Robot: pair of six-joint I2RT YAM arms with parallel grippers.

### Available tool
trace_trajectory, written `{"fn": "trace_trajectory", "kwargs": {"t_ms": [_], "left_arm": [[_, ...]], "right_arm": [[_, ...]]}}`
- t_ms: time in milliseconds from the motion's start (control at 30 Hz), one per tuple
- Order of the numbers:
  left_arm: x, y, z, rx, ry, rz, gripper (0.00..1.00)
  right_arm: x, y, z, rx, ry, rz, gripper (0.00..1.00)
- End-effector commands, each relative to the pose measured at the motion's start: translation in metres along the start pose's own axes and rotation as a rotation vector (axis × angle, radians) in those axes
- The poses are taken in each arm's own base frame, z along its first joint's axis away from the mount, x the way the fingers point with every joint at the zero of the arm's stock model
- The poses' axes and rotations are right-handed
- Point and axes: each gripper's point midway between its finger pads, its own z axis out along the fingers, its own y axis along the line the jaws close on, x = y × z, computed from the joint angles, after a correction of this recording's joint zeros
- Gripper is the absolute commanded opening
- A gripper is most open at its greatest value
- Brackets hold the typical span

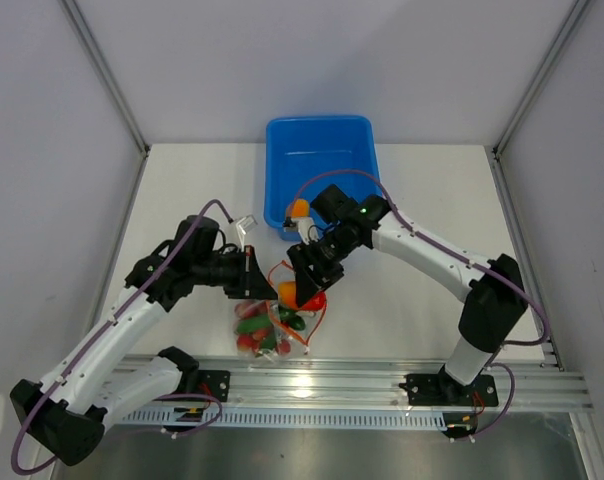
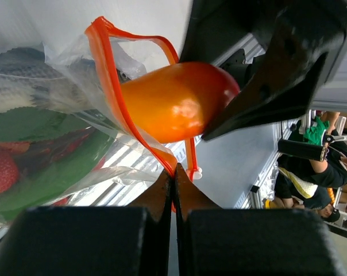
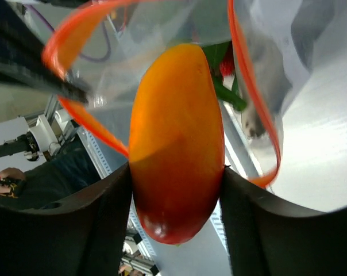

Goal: Place the food in the zip-top bag and seal the zipper
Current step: Place the fake fruit in the zipper food storage bag, then pick up the fake fruit from the bin.

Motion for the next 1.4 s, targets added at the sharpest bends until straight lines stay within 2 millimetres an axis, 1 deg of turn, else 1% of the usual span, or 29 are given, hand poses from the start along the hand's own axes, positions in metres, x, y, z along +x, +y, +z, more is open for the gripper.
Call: {"fn": "trace_trajectory", "kwargs": {"t_ms": [0,33,67,100,167,300,400,433,500,533,567,600,633,667,700,733,767,800,833,867,900,933,967,1033,1067,1100,1200,1300,1367], "left_arm": [[-0.012,-0.021,-0.011,0.059,-0.055,0.027,0.01],[-0.011,-0.020,-0.011,0.060,-0.056,0.027,0.01],[-0.011,-0.021,-0.012,0.061,-0.060,0.028,0.01],[-0.011,-0.020,-0.012,0.059,-0.058,0.026,0.01],[-0.010,-0.020,-0.012,0.060,-0.059,0.026,0.00],[-0.008,-0.018,-0.013,0.056,-0.064,0.029,0.00],[-0.005,-0.016,-0.012,0.049,-0.057,0.026,0.00],[-0.005,-0.016,-0.013,0.050,-0.055,0.027,0.01],[-0.002,-0.013,-0.012,0.044,-0.050,0.026,0.01],[-0.002,-0.013,-0.013,0.042,-0.051,0.028,0.01],[-0.001,-0.013,-0.013,0.040,-0.049,0.032,0.01],[-0.001,-0.012,-0.013,0.040,-0.047,0.033,0.00],[-0.001,-0.012,-0.013,0.039,-0.046,0.034,0.00],[0.000,-0.012,-0.013,0.036,-0.042,0.035,0.01],[0.001,-0.012,-0.014,0.037,-0.043,0.037,0.01],[0.001,-0.012,-0.014,0.038,-0.041,0.039,0.00],[0.002,-0.012,-0.014,0.038,-0.038,0.040,0.01],[0.002,-0.012,-0.014,0.038,-0.039,0.041,0.01],[0.002,-0.012,-0.014,0.038,-0.038,0.044,0.01],[0.002,-0.011,-0.014,0.039,-0.034,0.043,0.01],[0.002,-0.012,-0.014,0.040,-0.033,0.045,0.01],[0.003,-0.011,-0.014,0.040,-0.031,0.045,0.01],[0.004,-0.011,-0.013,0.040,-0.026,0.046,0.01],[0.003,-0.011,-0.013,0.038,-0.022,0.046,0.01],[0.003,-0.011,-0.013,0.037,-0.021,0.048,0.01],[0.002,-0.011,-0.013,0.037,-0.023,0.050,0.01],[0.001,-0.010,-0.012,0.030,-0.024,0.052,0.01],[0.002,-0.008,-0.011,0.031,-0.022,0.049,0.00],[0.002,-0.008,-0.010,0.030,-0.021,0.045,0.01]], "right_arm": [[-0.025,0.014,0.002,-0.004,-0.025,-0.067,0.67],[-0.031,0.016,0.003,-0.007,-0.037,-0.065,0.72],[-0.035,0.017,0.003,-0.005,-0.048,-0.070,0.83],[-0.039,0.017,0.002,0.000,-0.067,-0.073,0.85],[-0.046,0.017,-0.003,0.014,-0.102,-0.084,0.99],[-0.054,0.009,-0.014,0.040,-0.135,-0.070,0.99],[-0.078,-0.001,-0.034,0.118,-0.235,-0.058,0.99],[-0.093,-0.006,-0.043,0.153,-0.293,-0.061,0.98],[-0.112,-0.024,-0.058,0.206,-0.374,0.009,0.97],[-0.126,-0.034,-0.066,0.248,-0.435,0.025,0.96],[-0.137,-0.039,-0.075,0.263,-0.478,0.042,0.95],[-0.147,-0.050,-0.086,0.276,-0.524,0.101,0.95],[-0.160,-0.064,-0.088,0.290,-0.549,0.124,0.95],[-0.174,-0.069,-0.102,0.294,-0.598,0.141,0.94],[-0.183,-0.075,-0.107,0.298,-0.617,0.142,0.93],[-0.191,-0.095,-0.098,0.320,-0.602,0.171,0.93],[-0.198,-0.106,-0.098,0.337,-0.600,0.182,0.93],[-0.217,-0.104,-0.115,0.346,-0.648,0.156,0.93],[-0.219,-0.136,-0.097,0.393,-0.596,0.200,0.93],[-0.225,-0.149,-0.094,0.418,-0.589,0.218,0.93],[-0.239,-0.150,-0.110,0.444,-0.624,0.215,0.93],[-0.245,-0.160,-0.105,0.452,-0.620,0.234,0.93],[-0.247,-0.189,-0.083,0.467,-0.580,0.271,0.93],[-0.257,-0.204,-0.080,0.488,-0.603,0.276,0.92],[-0.256,-0.217,-0.070,0.501,-0.591,0.295,0.92],[-0.259,-0.225,-0.068,0.516,-0.607,0.293,0.91],[-0.253,-0.244,-0.050,0.532,-0.581,0.309,0.91],[-0.244,-0.256,-0.027,0.554,-0.524,0.280,0.91],[-0.243,-0.258,-0.016,0.571,-0.499,0.243,0.91]]}}
